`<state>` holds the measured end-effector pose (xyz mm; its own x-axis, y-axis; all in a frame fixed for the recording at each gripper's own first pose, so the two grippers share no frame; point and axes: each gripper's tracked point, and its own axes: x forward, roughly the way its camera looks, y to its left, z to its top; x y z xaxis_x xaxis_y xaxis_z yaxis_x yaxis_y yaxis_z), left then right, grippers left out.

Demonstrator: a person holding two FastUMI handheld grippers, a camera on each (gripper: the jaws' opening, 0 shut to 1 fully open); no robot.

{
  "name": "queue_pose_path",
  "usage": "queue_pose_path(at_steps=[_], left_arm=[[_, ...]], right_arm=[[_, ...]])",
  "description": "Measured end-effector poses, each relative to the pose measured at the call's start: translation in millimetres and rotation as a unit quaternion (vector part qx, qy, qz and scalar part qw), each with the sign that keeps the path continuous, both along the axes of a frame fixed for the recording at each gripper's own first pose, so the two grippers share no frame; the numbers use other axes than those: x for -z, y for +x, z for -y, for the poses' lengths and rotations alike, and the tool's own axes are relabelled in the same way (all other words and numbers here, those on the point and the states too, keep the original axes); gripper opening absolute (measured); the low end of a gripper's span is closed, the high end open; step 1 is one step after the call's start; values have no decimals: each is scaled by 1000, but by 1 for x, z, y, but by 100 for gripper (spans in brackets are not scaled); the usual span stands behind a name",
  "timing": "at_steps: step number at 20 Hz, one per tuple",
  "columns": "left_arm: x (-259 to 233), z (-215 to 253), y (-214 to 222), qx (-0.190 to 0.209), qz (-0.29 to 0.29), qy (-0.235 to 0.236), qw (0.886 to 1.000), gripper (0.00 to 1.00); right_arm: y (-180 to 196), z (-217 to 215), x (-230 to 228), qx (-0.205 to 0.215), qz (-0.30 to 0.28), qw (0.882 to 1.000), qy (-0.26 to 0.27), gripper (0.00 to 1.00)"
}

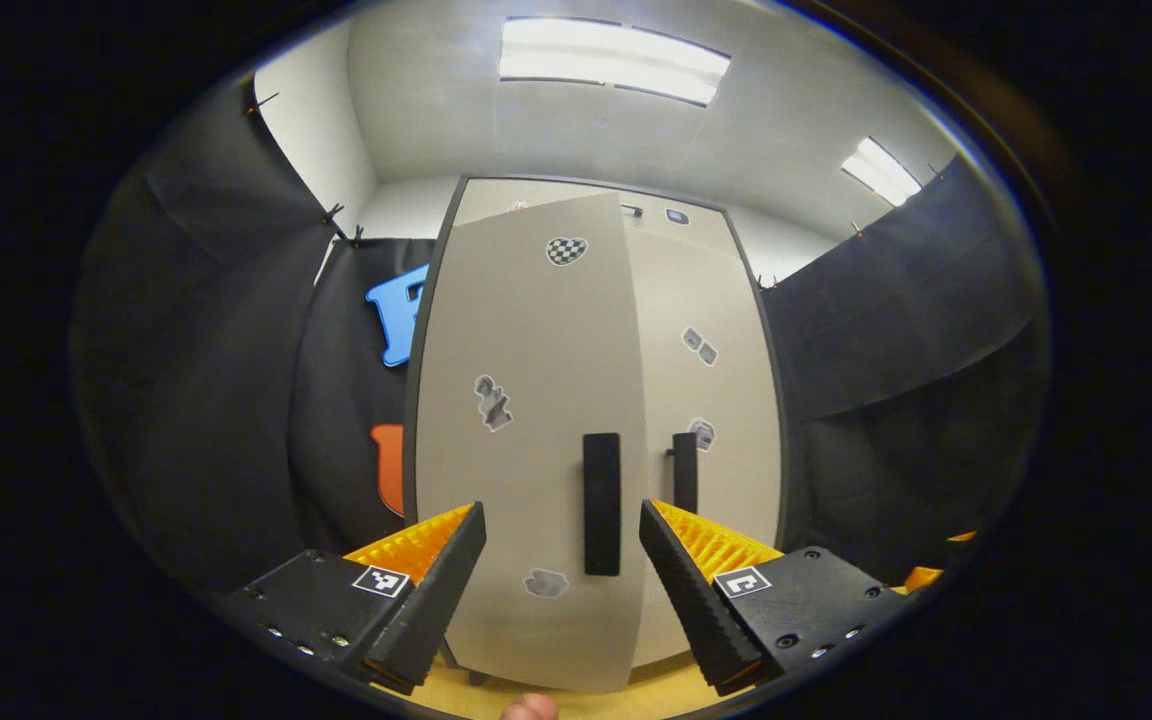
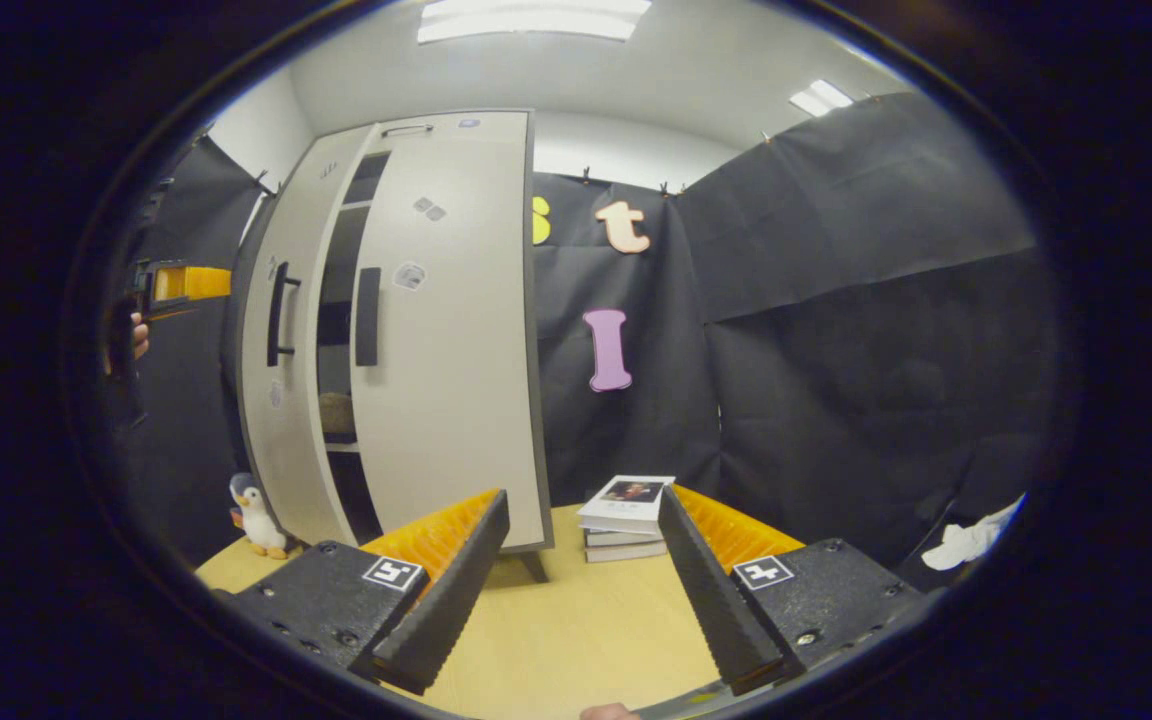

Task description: Grab one shoe with the right hand and put it into the shoe cabinet, grab the other shoe with the left hand and put it into the shoe cabinet; then close the right door with the right hand and the left door with the left hand.

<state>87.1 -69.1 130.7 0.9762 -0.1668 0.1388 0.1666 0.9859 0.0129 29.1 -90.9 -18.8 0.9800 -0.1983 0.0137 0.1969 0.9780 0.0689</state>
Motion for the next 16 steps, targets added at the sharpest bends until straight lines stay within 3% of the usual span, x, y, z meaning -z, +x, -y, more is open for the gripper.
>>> queue_pose_path(at_steps=[3,12,16], left_arm=[[19,11,-29,6,0,-2,1000,94],[128,14,-98,-46,-72,-46,995,95],[162,-10,-111,-81,-105,-54,990,95]], right_arm=[[-1,-15,2,-19,-2,1000,-6,98],[-10,-51,17,-67,-19,998,-10,98],[-13,-58,21,-77,-25,997,-9,98]])
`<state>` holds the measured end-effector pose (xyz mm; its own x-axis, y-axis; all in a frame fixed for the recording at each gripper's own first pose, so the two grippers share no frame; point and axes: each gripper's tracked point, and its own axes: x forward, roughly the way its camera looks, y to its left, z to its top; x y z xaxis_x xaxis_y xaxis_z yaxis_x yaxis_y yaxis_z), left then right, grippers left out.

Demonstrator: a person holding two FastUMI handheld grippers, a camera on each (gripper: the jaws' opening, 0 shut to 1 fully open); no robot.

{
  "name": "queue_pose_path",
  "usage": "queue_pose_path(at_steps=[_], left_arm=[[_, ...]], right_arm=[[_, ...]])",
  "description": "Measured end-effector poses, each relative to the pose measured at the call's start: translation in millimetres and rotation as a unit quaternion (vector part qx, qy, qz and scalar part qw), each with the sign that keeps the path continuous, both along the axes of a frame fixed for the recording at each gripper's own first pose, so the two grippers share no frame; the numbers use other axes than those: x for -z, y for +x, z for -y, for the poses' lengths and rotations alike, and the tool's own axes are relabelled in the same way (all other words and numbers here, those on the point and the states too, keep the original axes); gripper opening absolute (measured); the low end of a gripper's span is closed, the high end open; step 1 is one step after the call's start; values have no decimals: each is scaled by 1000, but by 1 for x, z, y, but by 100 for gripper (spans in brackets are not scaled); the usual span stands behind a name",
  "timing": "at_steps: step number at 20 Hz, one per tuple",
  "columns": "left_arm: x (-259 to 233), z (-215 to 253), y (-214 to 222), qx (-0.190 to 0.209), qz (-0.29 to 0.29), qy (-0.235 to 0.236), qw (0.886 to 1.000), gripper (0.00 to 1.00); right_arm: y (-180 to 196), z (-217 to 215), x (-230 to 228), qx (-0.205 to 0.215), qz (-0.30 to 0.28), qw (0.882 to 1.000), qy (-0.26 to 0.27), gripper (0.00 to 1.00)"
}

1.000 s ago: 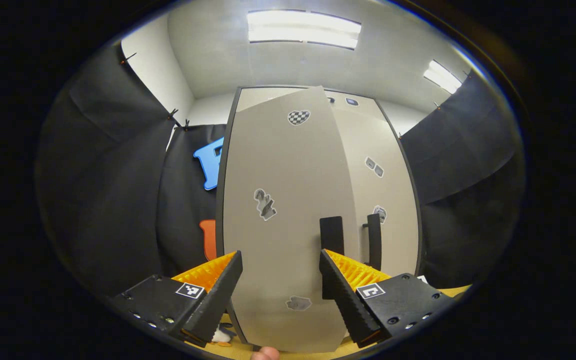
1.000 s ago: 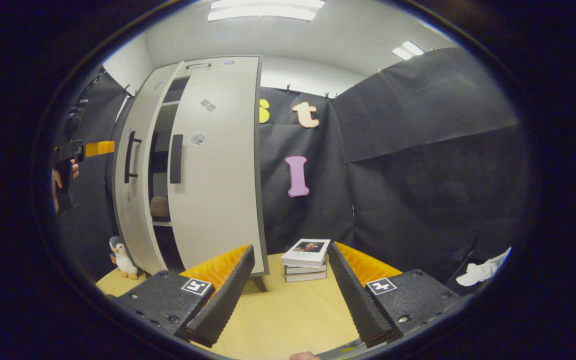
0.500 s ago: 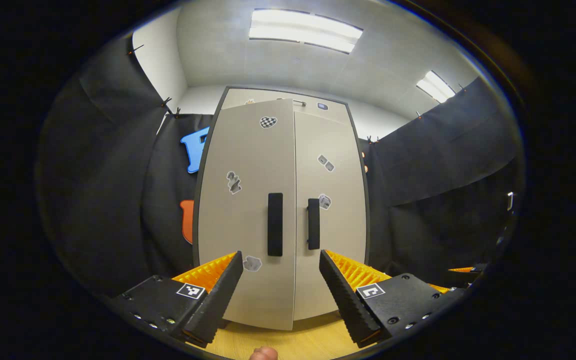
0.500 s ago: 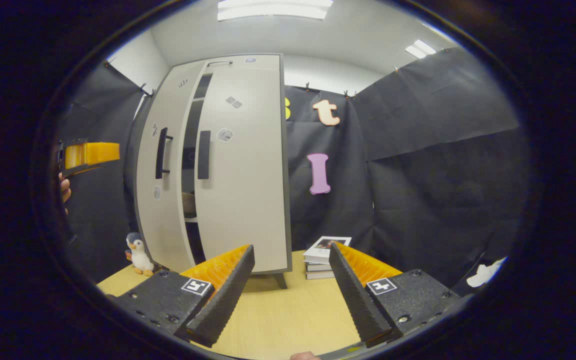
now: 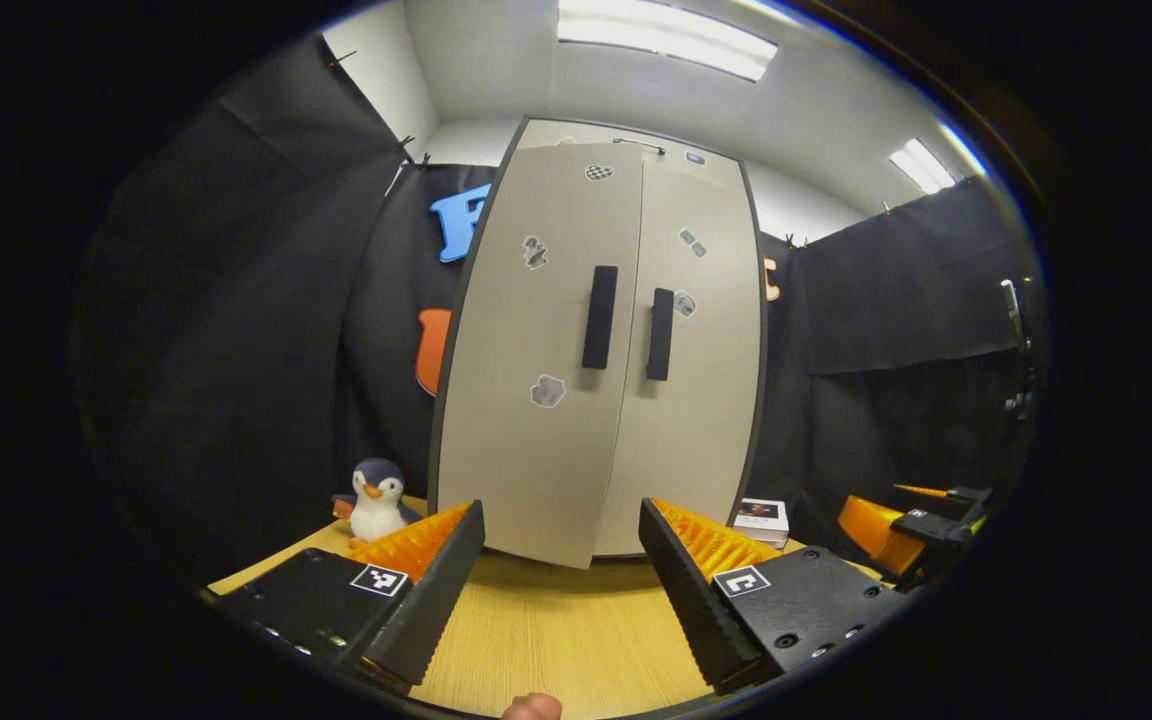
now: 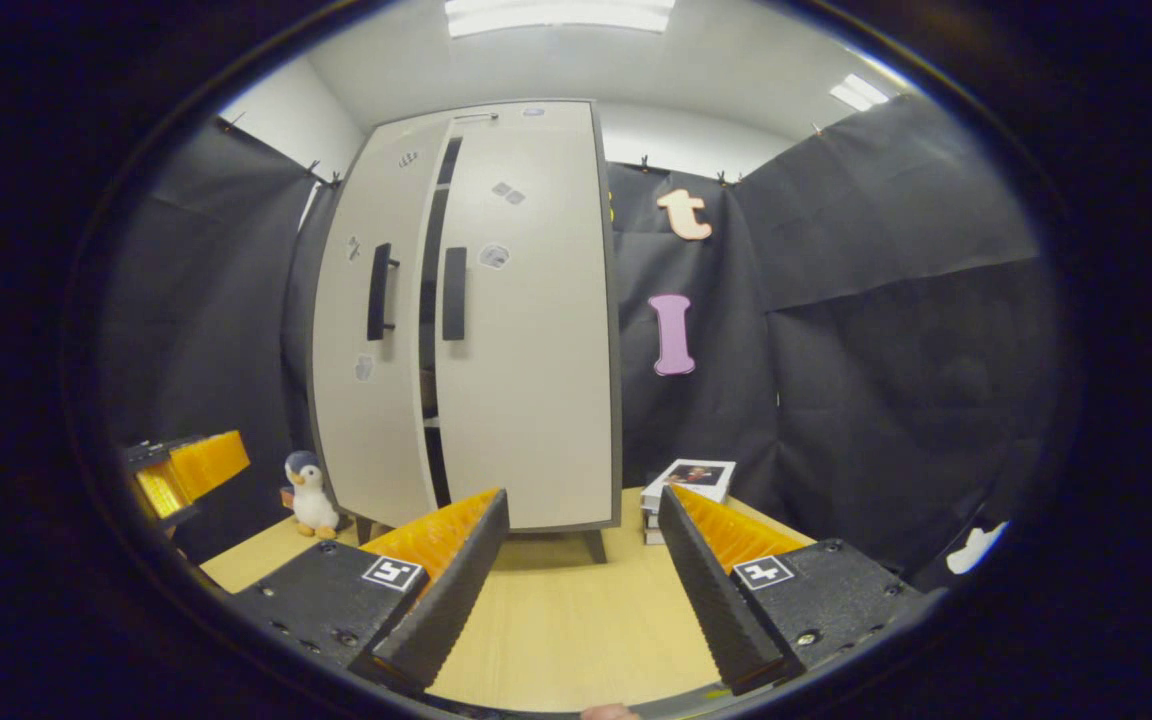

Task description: Grab one shoe with the right hand and put it into the shoe cabinet, grab the other shoe with the left hand and put it into the shoe cabinet; then close the right door with the right hand and the left door with the left hand.

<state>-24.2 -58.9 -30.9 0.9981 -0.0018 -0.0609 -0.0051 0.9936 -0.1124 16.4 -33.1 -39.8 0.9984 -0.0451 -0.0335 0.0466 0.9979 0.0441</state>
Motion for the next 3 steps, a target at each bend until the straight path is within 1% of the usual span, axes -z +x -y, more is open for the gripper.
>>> queue_pose_path(at_steps=[3], left_arm=[[6,-20,1,-30,-1,15,999,95]], right_arm=[[0,-1,1,-4,-3,1000,-1,98]])
